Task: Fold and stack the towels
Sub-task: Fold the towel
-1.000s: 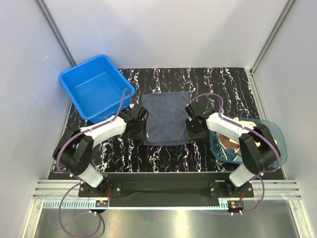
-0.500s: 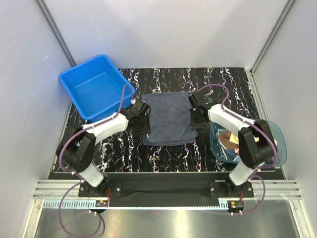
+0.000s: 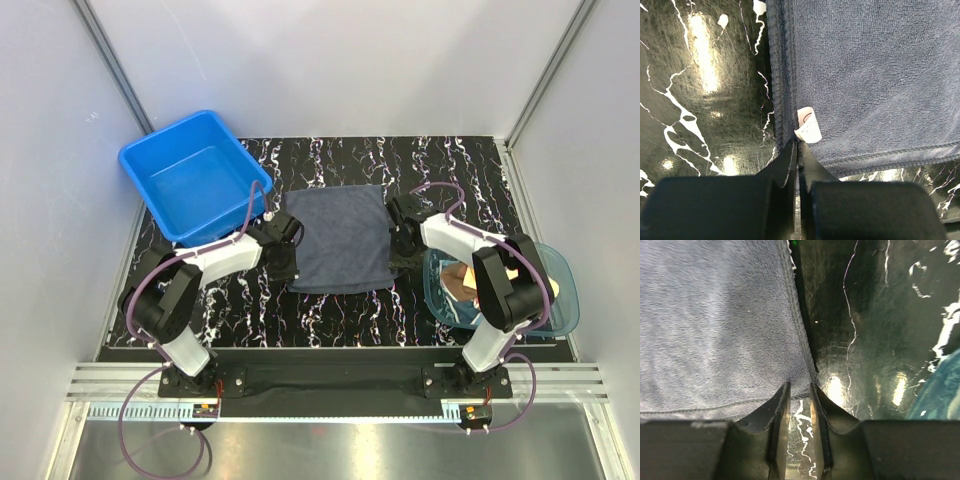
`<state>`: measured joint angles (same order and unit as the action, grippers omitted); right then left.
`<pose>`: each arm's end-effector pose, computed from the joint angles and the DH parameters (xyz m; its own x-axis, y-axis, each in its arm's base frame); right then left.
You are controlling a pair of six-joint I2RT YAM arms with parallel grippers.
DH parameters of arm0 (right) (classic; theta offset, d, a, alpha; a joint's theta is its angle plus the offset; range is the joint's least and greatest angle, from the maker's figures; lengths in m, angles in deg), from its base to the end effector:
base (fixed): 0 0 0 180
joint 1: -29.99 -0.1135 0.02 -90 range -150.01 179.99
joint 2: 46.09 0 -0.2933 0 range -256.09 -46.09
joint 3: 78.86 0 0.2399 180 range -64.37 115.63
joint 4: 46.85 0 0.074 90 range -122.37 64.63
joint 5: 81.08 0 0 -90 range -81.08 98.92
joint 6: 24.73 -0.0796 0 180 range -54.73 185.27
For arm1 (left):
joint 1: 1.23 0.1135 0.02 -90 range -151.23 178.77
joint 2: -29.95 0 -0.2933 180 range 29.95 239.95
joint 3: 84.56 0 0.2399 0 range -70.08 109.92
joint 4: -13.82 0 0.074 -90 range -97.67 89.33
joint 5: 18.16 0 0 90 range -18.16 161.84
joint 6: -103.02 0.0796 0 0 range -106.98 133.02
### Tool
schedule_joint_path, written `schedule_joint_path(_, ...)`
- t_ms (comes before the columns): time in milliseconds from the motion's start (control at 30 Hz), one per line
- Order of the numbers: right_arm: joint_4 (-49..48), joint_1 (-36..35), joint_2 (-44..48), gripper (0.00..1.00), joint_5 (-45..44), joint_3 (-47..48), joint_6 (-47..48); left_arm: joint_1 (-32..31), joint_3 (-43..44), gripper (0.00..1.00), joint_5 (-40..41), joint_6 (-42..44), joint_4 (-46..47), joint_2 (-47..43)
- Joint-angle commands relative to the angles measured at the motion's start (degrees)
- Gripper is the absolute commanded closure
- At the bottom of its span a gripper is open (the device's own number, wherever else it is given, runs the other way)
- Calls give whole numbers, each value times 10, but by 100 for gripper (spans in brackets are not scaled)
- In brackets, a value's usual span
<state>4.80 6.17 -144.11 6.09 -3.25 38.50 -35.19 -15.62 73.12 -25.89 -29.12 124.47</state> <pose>0.2988 0.1276 0.1649 -0.9615 0.0673 -0.2666 0.0471 0.9956 0.0813 0.2629 -0.1749 0.1594 -0.9471 -0.1192 -0.2980 -0.0555 0.9753 -0.2138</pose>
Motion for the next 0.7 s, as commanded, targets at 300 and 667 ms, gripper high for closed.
schedule_joint_path(300, -10, 8, 9, 66, -29, -15, -50, -2, -5, 100, -1, 2, 17, -21)
schedule_joint_path(667, -33, 11, 36, 66, -34, -37, -93, -1, -8, 100, 26, 7, 2, -21)
